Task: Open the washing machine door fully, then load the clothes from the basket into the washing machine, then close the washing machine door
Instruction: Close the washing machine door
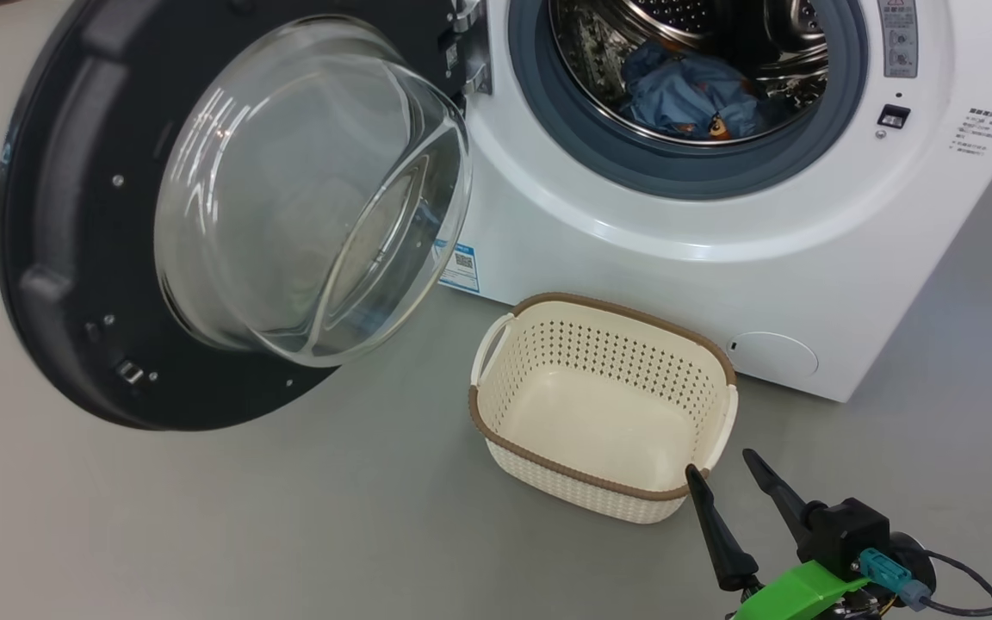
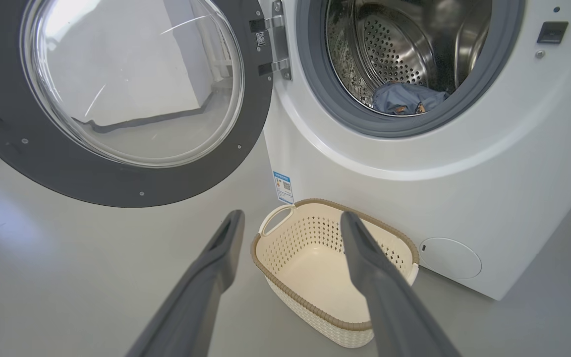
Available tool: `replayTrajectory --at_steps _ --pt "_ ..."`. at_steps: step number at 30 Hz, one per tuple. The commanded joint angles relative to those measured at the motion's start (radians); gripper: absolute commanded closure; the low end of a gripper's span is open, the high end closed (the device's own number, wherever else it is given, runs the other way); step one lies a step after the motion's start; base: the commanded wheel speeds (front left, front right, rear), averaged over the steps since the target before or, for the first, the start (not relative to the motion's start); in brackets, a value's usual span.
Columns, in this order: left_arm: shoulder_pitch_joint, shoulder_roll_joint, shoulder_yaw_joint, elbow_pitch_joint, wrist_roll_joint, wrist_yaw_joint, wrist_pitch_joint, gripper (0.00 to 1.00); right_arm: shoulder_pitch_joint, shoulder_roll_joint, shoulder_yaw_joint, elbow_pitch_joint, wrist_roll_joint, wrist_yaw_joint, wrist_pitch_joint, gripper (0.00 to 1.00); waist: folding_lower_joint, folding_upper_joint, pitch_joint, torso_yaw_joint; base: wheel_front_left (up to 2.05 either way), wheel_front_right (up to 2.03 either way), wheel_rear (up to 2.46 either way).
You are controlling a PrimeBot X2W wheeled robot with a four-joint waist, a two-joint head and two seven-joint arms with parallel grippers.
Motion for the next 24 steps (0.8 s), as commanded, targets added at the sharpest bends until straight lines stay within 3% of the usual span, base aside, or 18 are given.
replayTrajectory --at_steps 1,9,24 --pt "-0.043 0.076 0.014 0.005 -0.011 -0.008 0.014 1.0 -0.019 0.001 0.021 -0.026 -0.016 0.003 -0.005 0.0 0.0 -0.0001 0.012 -0.013 0.0 0.0 0.0" --pt "-0.176 0.141 -0.036 0.196 -0.013 -0.043 0.074 1.0 -0.046 0.001 0.032 -0.018 -0.032 0.003 -0.005 0.0 0.0 -0.0001 0.041 -0.079 0.0 0.0 0.0" --pt "-0.248 0.127 -0.138 0.298 -0.01 -0.068 0.246 1.0 -0.061 -0.003 0.035 -0.018 -0.041 0.003 -0.005 0.0 0.0 -0.0001 0.061 -0.132 0.0 0.0 0.0"
